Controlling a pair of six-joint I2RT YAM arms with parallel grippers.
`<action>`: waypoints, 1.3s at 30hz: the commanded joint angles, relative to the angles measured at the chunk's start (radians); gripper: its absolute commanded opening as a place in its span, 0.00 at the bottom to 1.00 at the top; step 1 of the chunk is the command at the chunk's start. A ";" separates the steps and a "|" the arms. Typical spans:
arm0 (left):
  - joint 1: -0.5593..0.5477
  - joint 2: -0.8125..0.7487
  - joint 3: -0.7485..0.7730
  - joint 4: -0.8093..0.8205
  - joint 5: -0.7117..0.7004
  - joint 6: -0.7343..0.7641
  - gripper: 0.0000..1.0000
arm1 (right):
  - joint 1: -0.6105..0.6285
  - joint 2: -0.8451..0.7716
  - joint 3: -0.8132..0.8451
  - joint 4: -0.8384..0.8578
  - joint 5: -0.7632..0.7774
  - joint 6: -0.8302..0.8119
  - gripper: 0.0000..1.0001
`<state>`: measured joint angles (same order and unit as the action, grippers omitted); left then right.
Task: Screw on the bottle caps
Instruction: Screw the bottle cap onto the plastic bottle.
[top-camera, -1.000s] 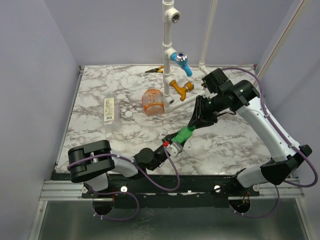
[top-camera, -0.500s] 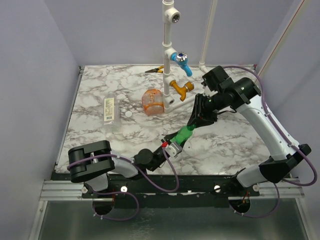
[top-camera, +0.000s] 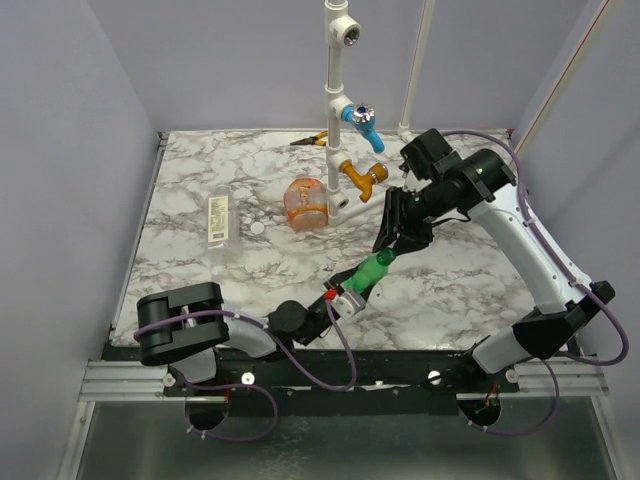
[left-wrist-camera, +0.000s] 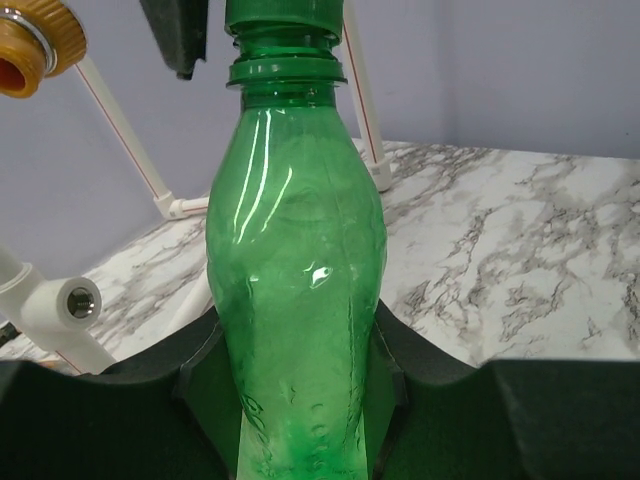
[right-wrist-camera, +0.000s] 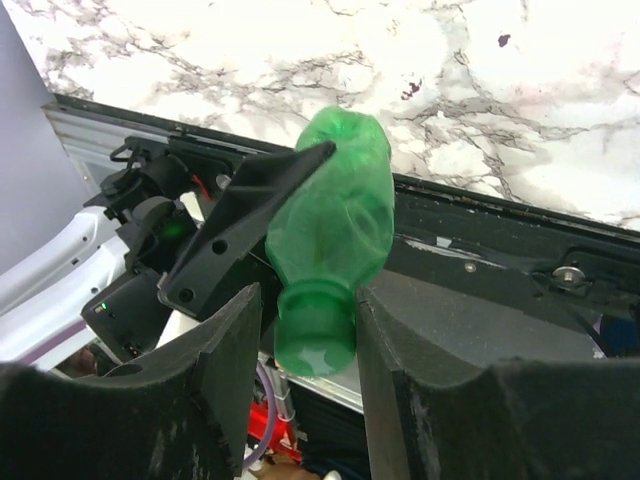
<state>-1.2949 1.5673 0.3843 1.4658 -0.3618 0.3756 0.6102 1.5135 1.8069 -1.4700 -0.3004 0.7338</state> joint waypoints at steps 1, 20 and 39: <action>-0.031 0.007 0.022 0.187 0.079 -0.003 0.00 | 0.015 0.027 0.041 0.052 -0.012 0.012 0.47; -0.029 -0.007 0.000 0.188 0.071 -0.070 0.00 | 0.014 0.006 0.079 0.067 0.088 0.050 0.64; 0.025 -0.149 -0.084 0.187 0.047 -0.189 0.00 | 0.020 -0.172 0.073 0.344 0.179 -0.248 0.71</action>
<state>-1.2804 1.4609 0.3347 1.4940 -0.3187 0.2394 0.6209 1.3933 1.8595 -1.2327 -0.1043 0.6277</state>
